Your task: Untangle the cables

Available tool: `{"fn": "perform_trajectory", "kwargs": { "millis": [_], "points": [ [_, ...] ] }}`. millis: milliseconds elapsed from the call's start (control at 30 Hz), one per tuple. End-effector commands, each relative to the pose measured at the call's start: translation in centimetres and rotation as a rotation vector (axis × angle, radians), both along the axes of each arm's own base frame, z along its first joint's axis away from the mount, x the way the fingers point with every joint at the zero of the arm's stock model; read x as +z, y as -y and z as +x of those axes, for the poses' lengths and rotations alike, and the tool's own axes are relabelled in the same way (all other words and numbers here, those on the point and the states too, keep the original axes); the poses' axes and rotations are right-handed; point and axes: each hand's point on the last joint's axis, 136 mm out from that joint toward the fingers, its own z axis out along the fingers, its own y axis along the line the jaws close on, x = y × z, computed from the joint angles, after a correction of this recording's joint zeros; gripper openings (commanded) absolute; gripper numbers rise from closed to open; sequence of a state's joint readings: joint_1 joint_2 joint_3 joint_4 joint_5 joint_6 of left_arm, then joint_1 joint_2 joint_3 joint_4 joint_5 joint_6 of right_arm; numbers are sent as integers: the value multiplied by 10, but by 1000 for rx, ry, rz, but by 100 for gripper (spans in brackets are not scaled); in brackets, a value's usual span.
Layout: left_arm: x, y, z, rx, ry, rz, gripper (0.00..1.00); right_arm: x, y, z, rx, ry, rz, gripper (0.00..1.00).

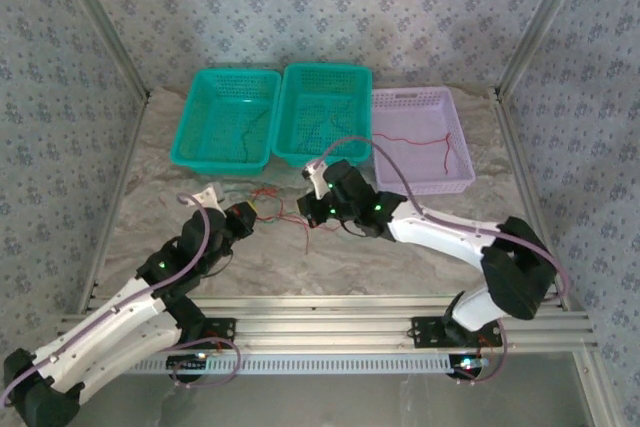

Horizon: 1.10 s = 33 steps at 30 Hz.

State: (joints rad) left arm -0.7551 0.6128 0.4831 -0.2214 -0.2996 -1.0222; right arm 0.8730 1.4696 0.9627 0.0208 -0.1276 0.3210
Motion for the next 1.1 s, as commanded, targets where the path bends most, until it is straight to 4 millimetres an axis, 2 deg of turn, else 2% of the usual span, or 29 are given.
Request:
{"fn": "perform_trajectory", "kwargs": {
  "millis": [0,100,200,267,367,467,600,767,1067],
  "points": [
    [7,-5,-4,0,4,22,0,10,35,13,-96,92,-82,0],
    [4,-7,-7,-1,-2,30,0,16,40,10,-82,66,-28,0],
    [5,0,-7,-29,11,6,0,17,22,-4,17,-27,33,0],
    [9,10,-6,-68,38,-31,0,15,5,-12,73,-113,89,16],
    [18,23,-6,-132,89,-60,0,21,-14,-12,101,-198,200,44],
    [23,27,-7,-163,119,-53,0,30,-29,-12,139,-216,261,51],
    [24,35,-8,-202,145,-72,0,33,-43,-3,142,-234,292,53],
    [23,41,-9,-229,166,-86,0,35,-50,19,92,-240,348,54],
    [22,41,-12,-243,173,-73,0,41,-33,52,-23,-210,370,53]
  ]
}}
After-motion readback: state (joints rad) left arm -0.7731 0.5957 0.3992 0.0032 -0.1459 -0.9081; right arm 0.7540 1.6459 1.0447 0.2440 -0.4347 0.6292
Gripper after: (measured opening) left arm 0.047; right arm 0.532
